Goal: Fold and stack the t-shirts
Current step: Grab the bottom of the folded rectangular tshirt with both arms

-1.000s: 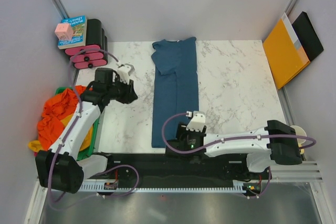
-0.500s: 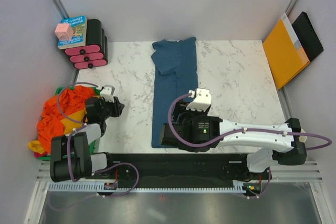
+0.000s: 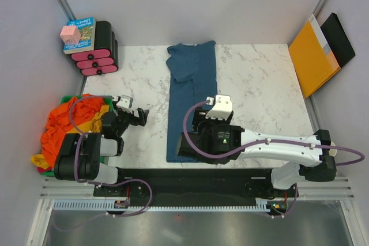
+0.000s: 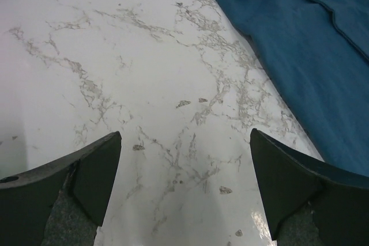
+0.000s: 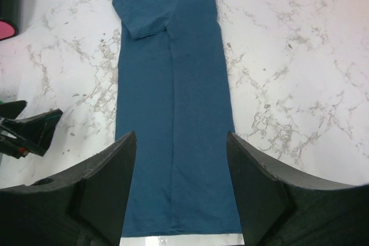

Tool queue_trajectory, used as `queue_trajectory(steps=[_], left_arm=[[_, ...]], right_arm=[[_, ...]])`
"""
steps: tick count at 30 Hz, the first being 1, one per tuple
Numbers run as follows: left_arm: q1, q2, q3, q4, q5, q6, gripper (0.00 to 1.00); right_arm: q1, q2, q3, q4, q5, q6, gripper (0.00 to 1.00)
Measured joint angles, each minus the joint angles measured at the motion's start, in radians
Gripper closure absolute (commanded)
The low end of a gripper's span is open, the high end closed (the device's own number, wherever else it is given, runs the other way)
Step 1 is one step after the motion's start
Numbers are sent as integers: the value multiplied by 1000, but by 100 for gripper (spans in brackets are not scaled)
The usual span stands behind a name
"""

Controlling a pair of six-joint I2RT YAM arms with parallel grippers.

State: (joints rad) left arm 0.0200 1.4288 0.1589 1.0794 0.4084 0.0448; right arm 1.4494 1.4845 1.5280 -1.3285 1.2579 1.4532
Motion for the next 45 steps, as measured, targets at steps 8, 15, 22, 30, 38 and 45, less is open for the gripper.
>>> queue_trajectory(steps=[8,15,22,30,38,45], left_arm=[[0,2,55,9,-158,-16,0],[0,2,55,7,-199,-19,0],[0,2,55,7,-201,-19,0],[0,2,55,8,-208,-19,0],[-239,-58,498,-631,-611,-60,0],[-580,-328,592,-1066,-715,-418,0]], right_arm=[[-105,-52,-35,0,74,-88,32],[-232,-183,-245,201,115,-393,32],[-295,-222,-359,447,-75,-605,31],[-295,-266,-402,499,-184,-693,30],[-312,-352,-512,495,-208,-691,30],[-322,-325,-563,499,-207,-629,41]])
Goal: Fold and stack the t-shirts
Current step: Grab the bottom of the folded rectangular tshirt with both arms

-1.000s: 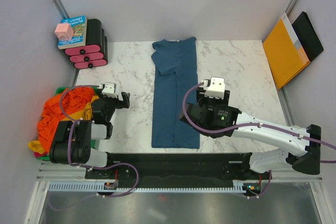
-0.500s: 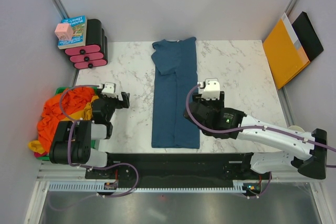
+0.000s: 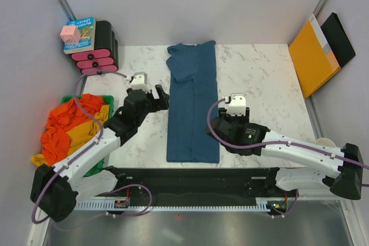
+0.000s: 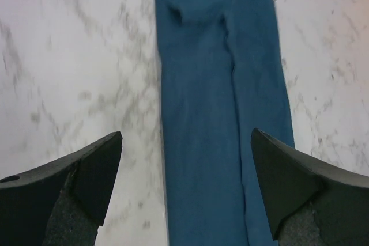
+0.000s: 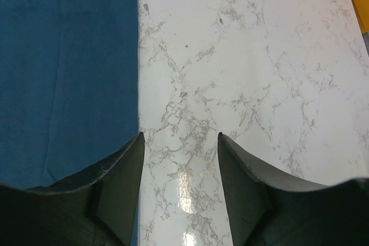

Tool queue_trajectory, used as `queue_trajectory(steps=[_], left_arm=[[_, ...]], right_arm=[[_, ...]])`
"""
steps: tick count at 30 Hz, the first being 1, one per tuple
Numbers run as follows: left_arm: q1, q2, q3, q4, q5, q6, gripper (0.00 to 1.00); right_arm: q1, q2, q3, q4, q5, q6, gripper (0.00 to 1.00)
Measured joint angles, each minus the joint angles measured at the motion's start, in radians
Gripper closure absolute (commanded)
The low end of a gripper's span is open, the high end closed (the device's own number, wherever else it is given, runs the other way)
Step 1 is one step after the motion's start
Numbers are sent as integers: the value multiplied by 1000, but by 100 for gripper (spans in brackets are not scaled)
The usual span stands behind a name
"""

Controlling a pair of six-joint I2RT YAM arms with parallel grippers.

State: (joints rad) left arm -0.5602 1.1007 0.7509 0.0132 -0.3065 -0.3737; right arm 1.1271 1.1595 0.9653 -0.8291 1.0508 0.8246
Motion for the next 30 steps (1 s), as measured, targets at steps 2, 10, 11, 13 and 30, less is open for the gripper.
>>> queue_trajectory(steps=[2,10,11,13,30], left_arm=[[10,-112,-103,-92,30,-187,0],[-47,-364,-315,-389,207,-404,0],[-76,-352,-290,-429,205,-409,0],[-128,-332,-259,-474,202,-427,0],[-482,-85,-240,-616,55,-671,46]], right_arm=[[-4,-2,-20,13,0,26,41],[-13,14,-67,98,-96,50,37],[-13,36,-68,105,-114,60,37],[-13,68,-76,120,-140,79,37],[-13,79,-174,134,-195,165,38]])
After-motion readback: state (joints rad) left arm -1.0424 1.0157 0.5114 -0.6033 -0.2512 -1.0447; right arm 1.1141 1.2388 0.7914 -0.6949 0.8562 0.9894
